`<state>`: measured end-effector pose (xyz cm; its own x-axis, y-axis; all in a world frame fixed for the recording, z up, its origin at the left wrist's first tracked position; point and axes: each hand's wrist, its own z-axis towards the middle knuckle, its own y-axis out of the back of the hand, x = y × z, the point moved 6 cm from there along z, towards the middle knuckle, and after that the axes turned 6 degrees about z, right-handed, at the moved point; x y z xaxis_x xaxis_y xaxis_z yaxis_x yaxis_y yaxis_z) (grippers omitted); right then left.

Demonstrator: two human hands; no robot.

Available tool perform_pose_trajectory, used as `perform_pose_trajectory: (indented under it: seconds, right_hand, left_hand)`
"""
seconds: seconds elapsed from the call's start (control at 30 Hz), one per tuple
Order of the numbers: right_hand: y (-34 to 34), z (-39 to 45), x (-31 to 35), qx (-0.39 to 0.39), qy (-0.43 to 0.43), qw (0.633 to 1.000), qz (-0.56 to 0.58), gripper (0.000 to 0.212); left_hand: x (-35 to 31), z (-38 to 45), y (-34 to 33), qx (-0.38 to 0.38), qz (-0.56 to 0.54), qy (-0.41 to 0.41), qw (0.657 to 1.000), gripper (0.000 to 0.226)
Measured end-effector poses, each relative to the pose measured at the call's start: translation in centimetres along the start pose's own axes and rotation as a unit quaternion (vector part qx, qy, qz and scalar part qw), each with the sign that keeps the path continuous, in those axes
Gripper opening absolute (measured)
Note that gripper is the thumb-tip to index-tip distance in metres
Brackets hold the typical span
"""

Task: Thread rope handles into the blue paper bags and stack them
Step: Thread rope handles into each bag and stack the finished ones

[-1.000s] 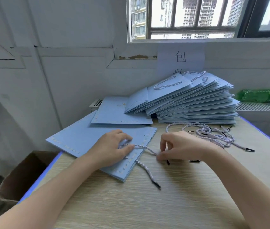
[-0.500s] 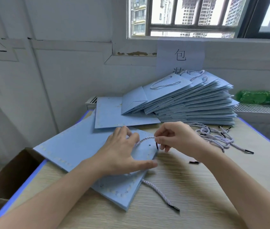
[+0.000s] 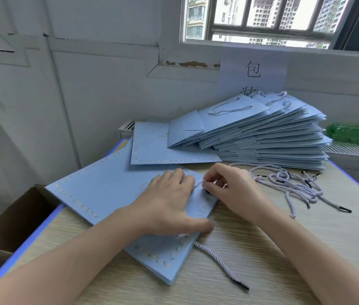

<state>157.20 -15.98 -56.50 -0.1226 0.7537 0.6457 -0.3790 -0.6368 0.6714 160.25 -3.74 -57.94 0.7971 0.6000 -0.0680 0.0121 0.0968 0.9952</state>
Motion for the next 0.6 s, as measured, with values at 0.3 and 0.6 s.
perform_pose_trajectory:
  seconds: [0.3,0.6]
  right_hand:
    - [-0.10,0.06,-0.23,-0.005,-0.022,0.999,0.046,0.024]
    - [-0.25,0.21,-0.31,0.010,-0.008,0.999,0.043,0.029]
  left_hand:
    - [-0.09,-0.06,0.18,-0.009,-0.011,-0.005,1.000,0.059]
    - [0.26,0.04,0.19,-0.011,-0.031,0.000,0.999,0.064]
